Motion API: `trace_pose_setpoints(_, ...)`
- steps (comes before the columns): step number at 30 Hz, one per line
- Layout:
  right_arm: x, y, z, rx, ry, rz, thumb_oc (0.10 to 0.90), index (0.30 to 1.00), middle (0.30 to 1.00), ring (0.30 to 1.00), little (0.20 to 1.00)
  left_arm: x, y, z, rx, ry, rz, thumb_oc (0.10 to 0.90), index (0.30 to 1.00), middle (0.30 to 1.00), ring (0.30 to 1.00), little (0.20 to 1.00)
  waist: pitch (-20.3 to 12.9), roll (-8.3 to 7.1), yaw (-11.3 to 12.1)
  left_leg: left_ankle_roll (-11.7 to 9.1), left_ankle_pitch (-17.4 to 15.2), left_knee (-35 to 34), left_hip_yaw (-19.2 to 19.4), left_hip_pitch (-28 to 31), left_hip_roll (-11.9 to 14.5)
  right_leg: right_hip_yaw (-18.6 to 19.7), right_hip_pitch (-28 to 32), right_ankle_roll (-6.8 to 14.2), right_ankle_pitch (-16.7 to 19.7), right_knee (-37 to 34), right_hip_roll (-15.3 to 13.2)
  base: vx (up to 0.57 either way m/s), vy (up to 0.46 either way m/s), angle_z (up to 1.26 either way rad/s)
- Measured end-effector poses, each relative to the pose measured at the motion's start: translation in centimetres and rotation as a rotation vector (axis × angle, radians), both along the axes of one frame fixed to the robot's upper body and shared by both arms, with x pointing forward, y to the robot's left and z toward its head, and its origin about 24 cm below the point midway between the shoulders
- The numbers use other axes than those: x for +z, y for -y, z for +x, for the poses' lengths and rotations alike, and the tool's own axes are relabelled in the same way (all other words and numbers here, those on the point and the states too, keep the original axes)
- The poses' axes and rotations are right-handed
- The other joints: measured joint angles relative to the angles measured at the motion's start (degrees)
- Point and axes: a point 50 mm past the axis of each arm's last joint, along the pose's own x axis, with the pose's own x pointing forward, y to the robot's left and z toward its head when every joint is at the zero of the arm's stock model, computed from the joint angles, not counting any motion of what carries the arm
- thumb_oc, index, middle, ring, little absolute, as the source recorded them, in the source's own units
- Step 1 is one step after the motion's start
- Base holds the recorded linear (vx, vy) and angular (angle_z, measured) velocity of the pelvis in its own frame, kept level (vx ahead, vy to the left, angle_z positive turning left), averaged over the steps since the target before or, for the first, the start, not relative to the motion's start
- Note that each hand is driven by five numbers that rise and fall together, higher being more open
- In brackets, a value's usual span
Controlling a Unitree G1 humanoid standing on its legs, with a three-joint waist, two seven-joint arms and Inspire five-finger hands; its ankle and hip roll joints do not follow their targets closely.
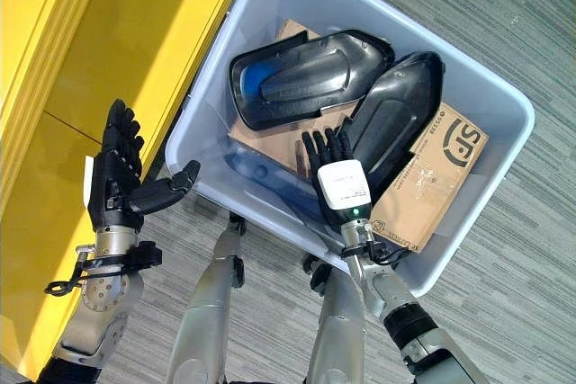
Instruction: Move parts from the plastic box to the shelf.
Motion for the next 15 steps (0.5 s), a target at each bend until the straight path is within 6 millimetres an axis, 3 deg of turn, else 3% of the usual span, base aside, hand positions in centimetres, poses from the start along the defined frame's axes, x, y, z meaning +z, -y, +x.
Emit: trace_pose_setpoints(15,-0.4,2.0,-1.6,-0.088,0.025,0.067,0.9,1.0,1.0,1.0,1.0,0.1,-0.6,-0.2,0.033,0.008,0.029,0.9,1.0,1.0,1.0,1.0,0.0,-0.51,-1.9,0.1,0.0,0.2,0.6,0.0,0.2,0.4,-0.1,0.1,0.3,-0.3,0.2,0.0,0.001,0.0)
